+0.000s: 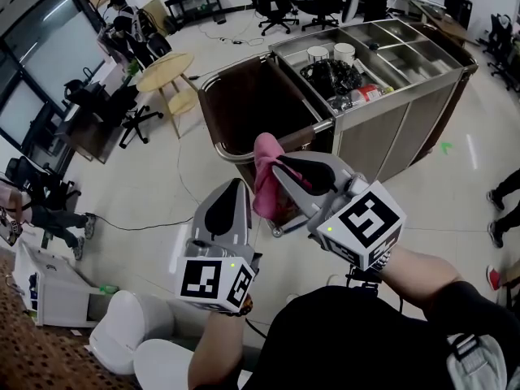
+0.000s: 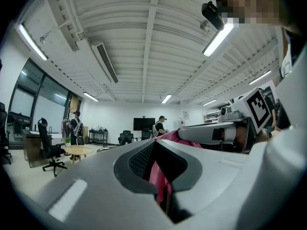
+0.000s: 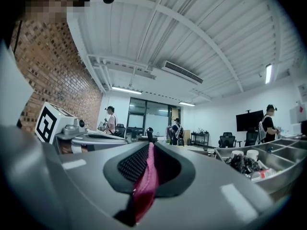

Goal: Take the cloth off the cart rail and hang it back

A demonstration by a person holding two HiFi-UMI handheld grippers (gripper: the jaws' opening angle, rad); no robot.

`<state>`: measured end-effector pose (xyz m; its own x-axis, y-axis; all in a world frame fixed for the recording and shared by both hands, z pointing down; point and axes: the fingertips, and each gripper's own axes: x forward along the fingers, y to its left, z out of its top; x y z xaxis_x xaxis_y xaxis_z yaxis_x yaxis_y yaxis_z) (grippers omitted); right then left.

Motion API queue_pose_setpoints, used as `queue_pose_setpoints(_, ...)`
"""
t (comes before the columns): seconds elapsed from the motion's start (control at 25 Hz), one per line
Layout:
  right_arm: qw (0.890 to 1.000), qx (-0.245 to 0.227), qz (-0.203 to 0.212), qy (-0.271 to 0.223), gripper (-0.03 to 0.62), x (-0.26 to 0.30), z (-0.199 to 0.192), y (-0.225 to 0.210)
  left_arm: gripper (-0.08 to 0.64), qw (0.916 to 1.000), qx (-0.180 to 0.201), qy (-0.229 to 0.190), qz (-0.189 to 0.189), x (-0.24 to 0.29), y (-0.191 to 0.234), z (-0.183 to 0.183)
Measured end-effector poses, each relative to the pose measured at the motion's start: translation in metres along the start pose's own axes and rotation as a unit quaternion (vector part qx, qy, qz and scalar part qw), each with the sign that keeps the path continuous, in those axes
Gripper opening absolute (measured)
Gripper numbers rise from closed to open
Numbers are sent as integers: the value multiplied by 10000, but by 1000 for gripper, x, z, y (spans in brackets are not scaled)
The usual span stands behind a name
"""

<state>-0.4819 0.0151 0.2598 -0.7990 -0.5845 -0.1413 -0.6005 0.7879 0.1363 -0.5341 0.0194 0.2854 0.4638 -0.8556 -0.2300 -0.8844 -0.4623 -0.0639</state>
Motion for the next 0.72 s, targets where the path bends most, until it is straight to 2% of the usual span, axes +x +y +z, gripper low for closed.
queue_pose_setpoints(0.72, 10000, 17, -8, -33, 29, -8, -1, -3, 0, 9999, -128, -16, 21, 1, -4, -1)
